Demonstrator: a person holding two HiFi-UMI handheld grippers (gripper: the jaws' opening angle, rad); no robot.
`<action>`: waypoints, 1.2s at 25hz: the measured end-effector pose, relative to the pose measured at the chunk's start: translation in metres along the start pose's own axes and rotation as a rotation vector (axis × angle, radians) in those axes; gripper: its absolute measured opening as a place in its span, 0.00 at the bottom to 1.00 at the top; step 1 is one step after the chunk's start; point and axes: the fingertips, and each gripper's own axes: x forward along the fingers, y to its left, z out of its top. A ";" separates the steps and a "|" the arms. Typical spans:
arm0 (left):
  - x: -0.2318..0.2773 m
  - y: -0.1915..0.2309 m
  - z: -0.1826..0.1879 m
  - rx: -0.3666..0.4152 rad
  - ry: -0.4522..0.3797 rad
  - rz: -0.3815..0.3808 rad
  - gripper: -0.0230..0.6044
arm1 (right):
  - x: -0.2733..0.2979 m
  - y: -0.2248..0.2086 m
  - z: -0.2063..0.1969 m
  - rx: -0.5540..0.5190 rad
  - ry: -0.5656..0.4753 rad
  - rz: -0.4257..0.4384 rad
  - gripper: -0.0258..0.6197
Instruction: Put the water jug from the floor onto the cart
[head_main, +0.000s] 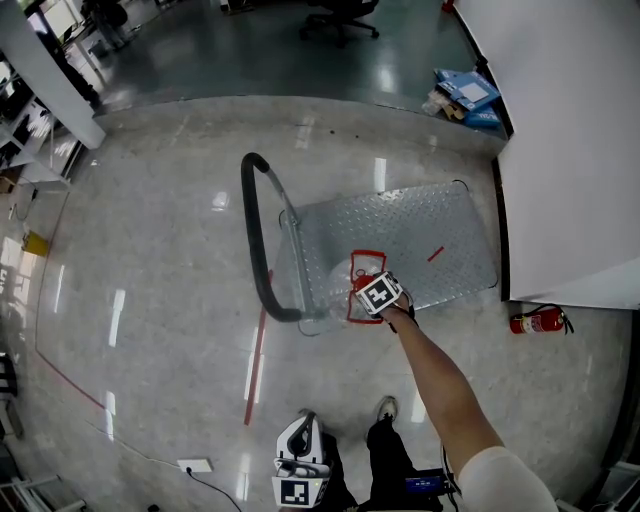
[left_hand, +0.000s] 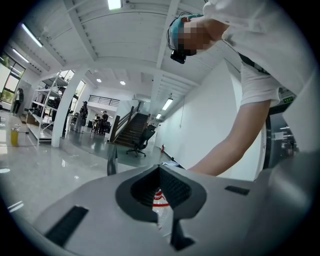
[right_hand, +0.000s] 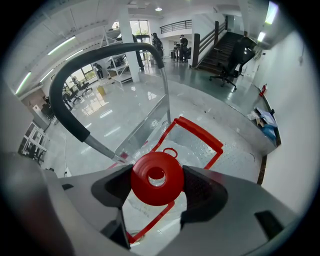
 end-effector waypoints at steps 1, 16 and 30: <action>0.003 -0.001 0.000 -0.003 0.008 -0.004 0.04 | 0.000 -0.001 0.001 -0.003 0.001 0.002 0.51; 0.049 -0.020 0.009 0.025 -0.035 -0.091 0.04 | 0.003 0.000 0.001 -0.006 0.005 0.027 0.51; 0.042 -0.026 0.014 0.030 -0.038 -0.106 0.04 | -0.024 -0.001 0.008 -0.029 -0.043 -0.033 0.51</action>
